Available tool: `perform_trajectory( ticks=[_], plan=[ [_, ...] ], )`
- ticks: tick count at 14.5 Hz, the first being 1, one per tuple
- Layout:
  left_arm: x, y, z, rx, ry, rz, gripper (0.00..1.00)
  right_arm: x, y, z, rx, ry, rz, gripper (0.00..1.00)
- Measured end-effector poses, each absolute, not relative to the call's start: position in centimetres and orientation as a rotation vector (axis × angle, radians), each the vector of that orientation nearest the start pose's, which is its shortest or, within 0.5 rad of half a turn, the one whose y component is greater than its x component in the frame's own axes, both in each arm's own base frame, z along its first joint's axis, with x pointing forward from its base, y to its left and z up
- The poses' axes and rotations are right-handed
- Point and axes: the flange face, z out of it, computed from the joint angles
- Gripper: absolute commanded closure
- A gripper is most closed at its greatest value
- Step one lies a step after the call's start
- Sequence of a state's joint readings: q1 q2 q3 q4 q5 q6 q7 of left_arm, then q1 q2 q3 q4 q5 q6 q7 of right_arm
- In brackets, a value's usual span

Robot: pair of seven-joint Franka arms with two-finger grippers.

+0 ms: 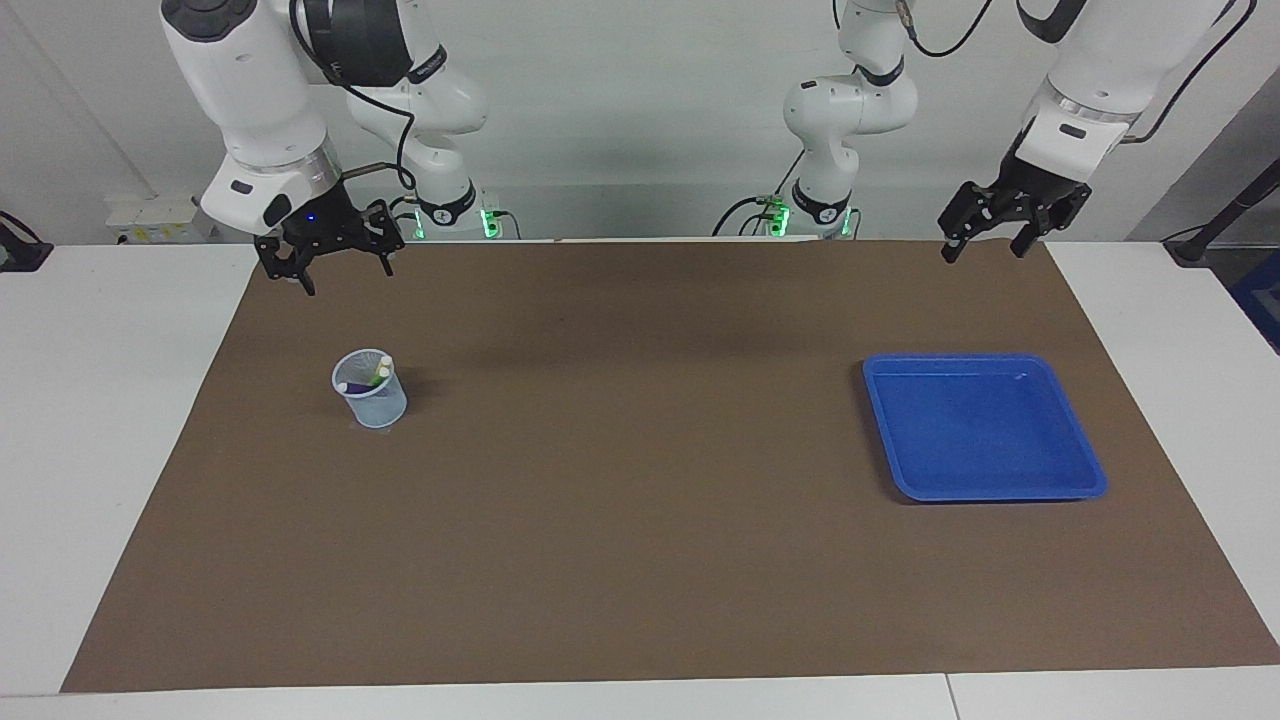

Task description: Transfer and insert pens with both arms

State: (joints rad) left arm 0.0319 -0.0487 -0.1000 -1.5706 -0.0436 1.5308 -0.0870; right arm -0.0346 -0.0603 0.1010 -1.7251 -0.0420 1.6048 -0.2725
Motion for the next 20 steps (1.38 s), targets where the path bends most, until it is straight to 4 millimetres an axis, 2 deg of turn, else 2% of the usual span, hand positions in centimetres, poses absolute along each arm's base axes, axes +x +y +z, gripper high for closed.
perform_trajectory(
  ticks=[3,10,20],
  plan=[
    [53.36,-3.76,64.65,-3.181,0.001,0.004,0.00,53.39,3.02,58.75,-3.137,-0.526,0.104,0.00],
    [53.33,-3.95,64.68,-3.180,0.012,0.004,0.00,53.42,2.59,58.75,-3.141,-0.501,0.103,0.00],
    [53.30,-4.26,64.67,-3.180,0.022,0.007,0.00,53.66,2.86,59.14,-3.169,-0.337,0.060,0.00]
  ],
)
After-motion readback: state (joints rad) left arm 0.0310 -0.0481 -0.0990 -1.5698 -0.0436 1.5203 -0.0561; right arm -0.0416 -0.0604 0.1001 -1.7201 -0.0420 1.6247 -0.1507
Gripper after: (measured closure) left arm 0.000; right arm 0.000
